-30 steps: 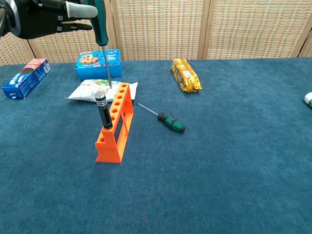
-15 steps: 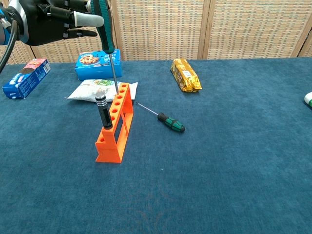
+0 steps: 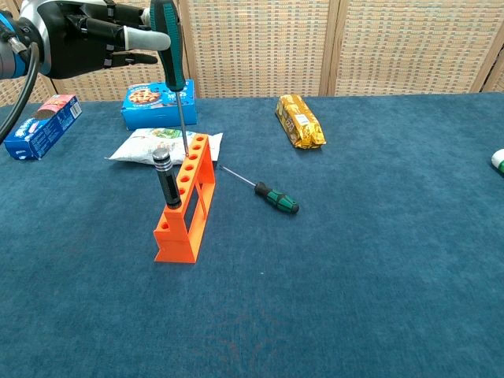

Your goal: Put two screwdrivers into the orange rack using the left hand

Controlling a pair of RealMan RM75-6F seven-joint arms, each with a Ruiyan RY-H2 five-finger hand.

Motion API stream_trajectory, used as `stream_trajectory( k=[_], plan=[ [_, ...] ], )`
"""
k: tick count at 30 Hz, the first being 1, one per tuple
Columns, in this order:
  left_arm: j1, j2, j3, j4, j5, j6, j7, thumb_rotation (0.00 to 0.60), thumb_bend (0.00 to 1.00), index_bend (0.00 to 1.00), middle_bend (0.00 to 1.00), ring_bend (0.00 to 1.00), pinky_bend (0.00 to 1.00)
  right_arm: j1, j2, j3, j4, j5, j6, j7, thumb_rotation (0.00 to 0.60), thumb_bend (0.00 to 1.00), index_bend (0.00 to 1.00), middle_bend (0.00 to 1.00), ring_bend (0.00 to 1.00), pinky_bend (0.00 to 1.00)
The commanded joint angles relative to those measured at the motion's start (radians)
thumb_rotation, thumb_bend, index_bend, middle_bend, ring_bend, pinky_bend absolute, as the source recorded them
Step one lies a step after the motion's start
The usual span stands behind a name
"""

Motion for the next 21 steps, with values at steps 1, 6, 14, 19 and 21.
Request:
stream_trajectory(
  k=[1,6,14,19,21],
  plan=[
    [0.0,-0.003,-0.003,0.002,0.004,-0.001,-0.009,0.6,0.43,0.65,0.0,0.0,0.0,0.0,0.0,0.001,0.001,0.002,-0.001,0.0,0.6,0.0,0.0,0.0,0.0,0.0],
    [0.002,0.001,-0.009,-0.007,0.02,-0.002,-0.022,0.6,0.43,0.65,0.0,0.0,0.0,0.001,0.001,0.001,0.001,0.003,-0.002,0.003,0.6,0.0,0.0,0.0,0.0,0.0],
    [0.005,0.007,-0.01,-0.012,0.027,-0.004,-0.03,0.6,0.43,0.65,0.0,0.0,0.0,-0.001,0.003,0.002,0.001,0.001,0.0,0.008,0.6,0.0,0.0,0.0,0.0,0.0],
    [0.003,0.002,-0.008,-0.001,0.023,-0.009,-0.029,0.6,0.42,0.65,0.0,0.0,0.0,0.0,0.003,0.002,0.002,0.003,-0.001,0.01,0.6,0.0,0.0,0.0,0.0,0.0],
    [0.001,-0.004,-0.007,0.004,0.022,-0.009,-0.028,0.6,0.43,0.65,0.0,0.0,0.0,0.0,0.003,0.002,0.002,0.003,-0.002,0.01,0.6,0.0,0.0,0.0,0.0,0.0]
  ],
)
